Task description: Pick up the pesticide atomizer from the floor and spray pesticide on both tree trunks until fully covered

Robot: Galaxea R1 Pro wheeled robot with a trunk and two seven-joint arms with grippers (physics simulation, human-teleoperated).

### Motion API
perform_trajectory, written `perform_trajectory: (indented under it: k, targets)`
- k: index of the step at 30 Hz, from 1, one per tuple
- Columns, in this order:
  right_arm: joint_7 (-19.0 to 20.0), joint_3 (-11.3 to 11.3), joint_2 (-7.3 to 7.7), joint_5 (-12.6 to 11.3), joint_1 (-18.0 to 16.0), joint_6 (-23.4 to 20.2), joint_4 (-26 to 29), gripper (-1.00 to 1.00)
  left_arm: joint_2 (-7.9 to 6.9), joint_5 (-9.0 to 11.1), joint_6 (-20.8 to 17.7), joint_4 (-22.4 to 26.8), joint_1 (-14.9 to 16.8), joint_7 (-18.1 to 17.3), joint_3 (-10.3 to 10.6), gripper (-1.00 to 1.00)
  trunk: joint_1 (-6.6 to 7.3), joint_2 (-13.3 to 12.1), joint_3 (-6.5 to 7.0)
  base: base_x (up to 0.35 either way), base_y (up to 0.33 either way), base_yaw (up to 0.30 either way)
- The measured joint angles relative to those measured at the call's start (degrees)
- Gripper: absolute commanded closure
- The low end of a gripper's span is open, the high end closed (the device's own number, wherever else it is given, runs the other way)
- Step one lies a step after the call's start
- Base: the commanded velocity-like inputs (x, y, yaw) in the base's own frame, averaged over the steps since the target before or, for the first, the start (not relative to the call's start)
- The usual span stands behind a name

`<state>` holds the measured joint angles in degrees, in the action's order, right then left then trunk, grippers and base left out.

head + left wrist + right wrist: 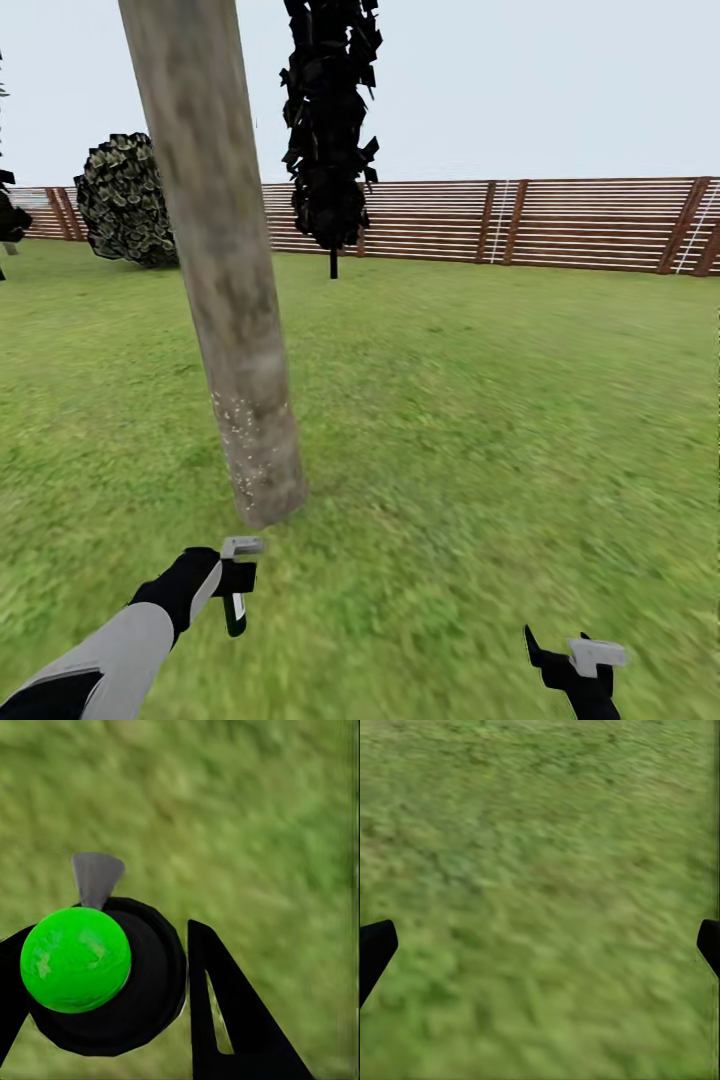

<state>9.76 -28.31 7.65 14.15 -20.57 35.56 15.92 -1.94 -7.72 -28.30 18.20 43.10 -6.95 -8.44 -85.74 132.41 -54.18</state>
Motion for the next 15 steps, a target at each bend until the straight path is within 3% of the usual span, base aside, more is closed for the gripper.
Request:
perform_trajectory:
  k: [5,8,15]
  targets:
    - [0.0,0.0,0.0,0.0,0.0,0.0,0.0,-1.0,-0.07,-0.2,0.0,0.1,0.0,0.1,-0.1,1.0,0.0,0.0,0.0,0.0,-0.273,0.041]
    - [0.0,0.0,0.0,0.0,0.0,0.0,0.0,-1.0,-0.13,-0.2,0.0,0.1,0.0,0.3,-0.1,1.0,0.0,0.0,0.0,0.0,-0.273,0.217]
    - [-0.1,0.0,0.0,0.0,0.0,0.0,-0.1,-1.0,-0.03,0.1,0.1,0.0,0.0,4.5,-1.5,1.0,0.0,0.0,0.0,0.001,-0.273,0.272]
